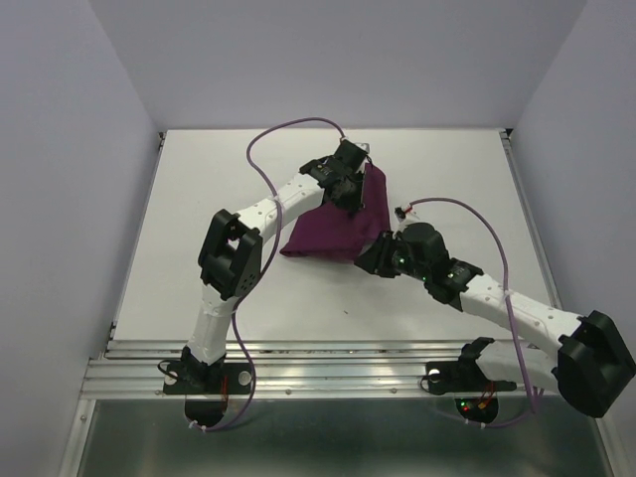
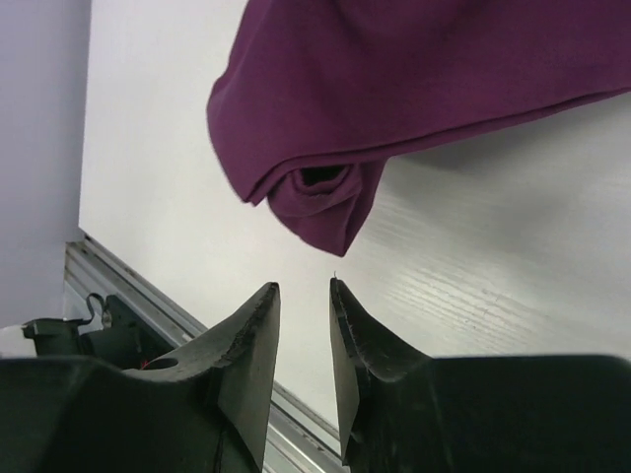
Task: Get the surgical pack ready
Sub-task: Pack the surgical kit at the center of the board.
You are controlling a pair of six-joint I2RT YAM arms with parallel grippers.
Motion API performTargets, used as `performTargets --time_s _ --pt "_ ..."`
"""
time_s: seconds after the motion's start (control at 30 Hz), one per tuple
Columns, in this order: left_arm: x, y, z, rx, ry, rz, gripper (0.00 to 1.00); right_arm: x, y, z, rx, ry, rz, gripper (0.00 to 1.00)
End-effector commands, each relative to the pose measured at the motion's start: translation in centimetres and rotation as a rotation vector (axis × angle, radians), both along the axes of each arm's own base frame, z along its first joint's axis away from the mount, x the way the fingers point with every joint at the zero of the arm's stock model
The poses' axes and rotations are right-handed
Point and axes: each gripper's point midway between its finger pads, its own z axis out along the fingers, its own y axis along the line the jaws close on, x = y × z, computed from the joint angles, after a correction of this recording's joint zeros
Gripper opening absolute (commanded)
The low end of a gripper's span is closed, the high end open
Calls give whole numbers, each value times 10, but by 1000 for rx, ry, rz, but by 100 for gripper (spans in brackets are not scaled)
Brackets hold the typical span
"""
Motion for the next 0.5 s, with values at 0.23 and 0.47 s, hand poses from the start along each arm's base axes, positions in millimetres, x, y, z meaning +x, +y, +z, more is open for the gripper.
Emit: performTargets --time_s 0.23,0.47 --pt "15 -11 78 -144 -158 2 0 41 8 18 2 -74 -118 24" --pt "18 -10 76 -134 -159 7 0 38 11 31 48 -114 -96 23"
